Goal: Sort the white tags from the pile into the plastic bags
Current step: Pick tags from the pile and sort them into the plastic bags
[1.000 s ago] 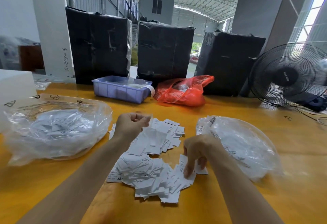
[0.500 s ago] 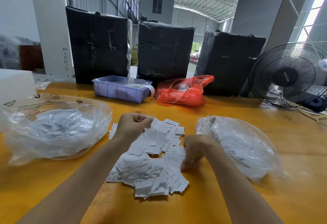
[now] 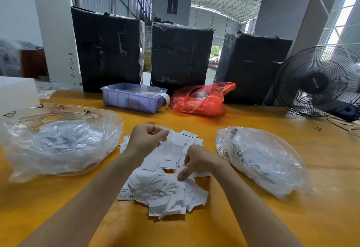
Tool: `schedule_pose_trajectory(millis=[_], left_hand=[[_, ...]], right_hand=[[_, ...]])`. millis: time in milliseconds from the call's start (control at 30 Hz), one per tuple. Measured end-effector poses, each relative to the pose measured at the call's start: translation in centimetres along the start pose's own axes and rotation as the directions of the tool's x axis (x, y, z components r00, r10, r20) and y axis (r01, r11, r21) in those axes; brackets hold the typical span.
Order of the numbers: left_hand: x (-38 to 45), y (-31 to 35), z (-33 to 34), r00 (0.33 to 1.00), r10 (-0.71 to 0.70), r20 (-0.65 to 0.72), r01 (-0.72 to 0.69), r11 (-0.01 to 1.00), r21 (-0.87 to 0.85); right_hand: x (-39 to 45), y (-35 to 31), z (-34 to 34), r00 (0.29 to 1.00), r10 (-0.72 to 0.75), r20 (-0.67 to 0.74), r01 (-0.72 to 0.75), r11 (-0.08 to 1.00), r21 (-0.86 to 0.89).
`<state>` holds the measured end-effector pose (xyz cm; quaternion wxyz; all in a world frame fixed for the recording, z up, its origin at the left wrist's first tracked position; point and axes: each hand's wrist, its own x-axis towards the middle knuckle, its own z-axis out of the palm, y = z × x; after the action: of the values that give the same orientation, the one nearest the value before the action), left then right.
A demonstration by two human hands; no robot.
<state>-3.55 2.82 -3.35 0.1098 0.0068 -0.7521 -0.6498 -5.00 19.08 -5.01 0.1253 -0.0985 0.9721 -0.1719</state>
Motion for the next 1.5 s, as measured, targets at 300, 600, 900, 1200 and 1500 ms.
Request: schedule_pose_trajectory(millis=[300, 600, 900, 1200, 1500], left_hand=[[-0.3, 0.0, 0.1, 1.0, 0.005, 0.027, -0.005, 1.0, -0.001], [-0.3, -0.2, 0.2, 0.997, -0.026, 0.069, 0.025, 1.0, 0.019], [-0.3, -0.6, 0.3, 0.985, -0.087, 0.151, 0.075, 0.993, 0.087], [-0.5, -0.1, 0.3, 0.962, -0.107, 0.253, 0.085, 0.992, 0.096], [-0.6, 0.1, 0.1, 0.927, -0.159, 0.339, 0.112, 0.981, 0.155]], right_hand=[[-0.1, 1.0, -0.9, 0.999, 0.02, 0.035, -0.023, 0.994, 0.111], [-0.5, 3.2, -3.4, 0.966, 0.23, -0.115, -0.109, 0.771, 0.627], [-1.6, 1.6, -4.8, 0.989, 0.013, -0.148, 0.1, 0.673, 0.733], [-3.2, -1.0, -6.1, 0.876, -0.232, -0.424, 0.373, 0.882, 0.289], [-2.9, -0.8, -5.7, 0.882, -0.231, -0.411, 0.323, 0.931, 0.17]])
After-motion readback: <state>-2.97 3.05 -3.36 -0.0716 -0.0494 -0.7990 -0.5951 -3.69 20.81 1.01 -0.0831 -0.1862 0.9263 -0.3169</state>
